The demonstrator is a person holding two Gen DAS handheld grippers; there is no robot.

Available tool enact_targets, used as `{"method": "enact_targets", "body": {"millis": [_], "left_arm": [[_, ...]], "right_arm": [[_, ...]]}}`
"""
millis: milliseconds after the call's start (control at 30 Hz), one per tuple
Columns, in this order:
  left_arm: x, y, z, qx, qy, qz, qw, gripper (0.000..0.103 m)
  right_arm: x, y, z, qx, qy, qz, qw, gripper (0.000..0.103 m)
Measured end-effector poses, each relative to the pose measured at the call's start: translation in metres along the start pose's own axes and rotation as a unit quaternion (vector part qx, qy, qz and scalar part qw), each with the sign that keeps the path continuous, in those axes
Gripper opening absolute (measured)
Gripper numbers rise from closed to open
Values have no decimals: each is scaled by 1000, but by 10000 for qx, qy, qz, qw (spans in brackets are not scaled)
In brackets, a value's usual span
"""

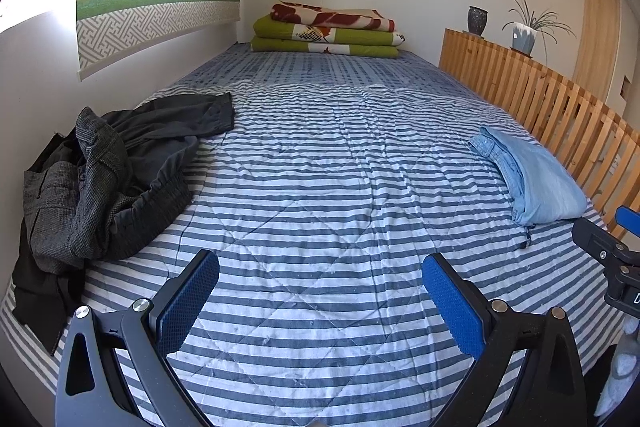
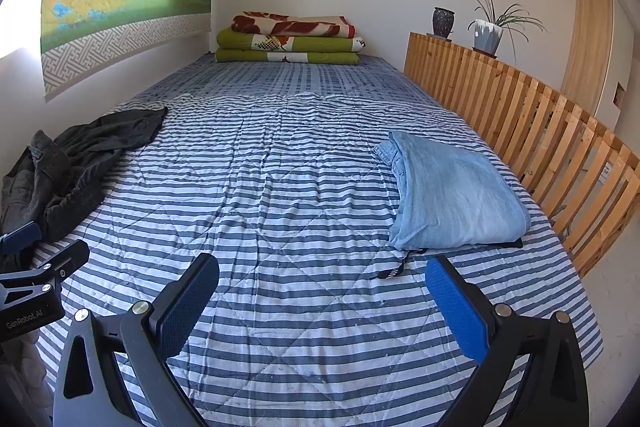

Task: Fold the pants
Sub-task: 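Move both tools toward the pile of dark clothes on the bed, then grasp the grey houndstooth shorts waistband with both grippers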

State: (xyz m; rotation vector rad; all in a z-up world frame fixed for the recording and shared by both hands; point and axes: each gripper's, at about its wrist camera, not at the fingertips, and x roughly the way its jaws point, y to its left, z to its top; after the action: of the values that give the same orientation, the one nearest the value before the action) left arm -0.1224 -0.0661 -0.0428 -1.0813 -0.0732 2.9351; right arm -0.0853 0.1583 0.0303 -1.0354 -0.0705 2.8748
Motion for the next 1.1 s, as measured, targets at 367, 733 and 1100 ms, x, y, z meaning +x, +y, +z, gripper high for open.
{"method": "enact_targets", "body": {"millis": [367, 733, 1100], "left_arm": [[2, 17, 5, -129, 9, 103, 9999, 102], [-3, 55, 15, -442, -119, 378, 9982, 102], [7, 133, 10, -1181, 19, 753, 9901, 102]], "right_arm": [[3, 23, 4, -289, -106, 411, 9987, 102], [21, 56, 18, -533, -68, 937, 9942, 102], [31, 99, 44, -782, 13, 1596, 9841, 101]]}}
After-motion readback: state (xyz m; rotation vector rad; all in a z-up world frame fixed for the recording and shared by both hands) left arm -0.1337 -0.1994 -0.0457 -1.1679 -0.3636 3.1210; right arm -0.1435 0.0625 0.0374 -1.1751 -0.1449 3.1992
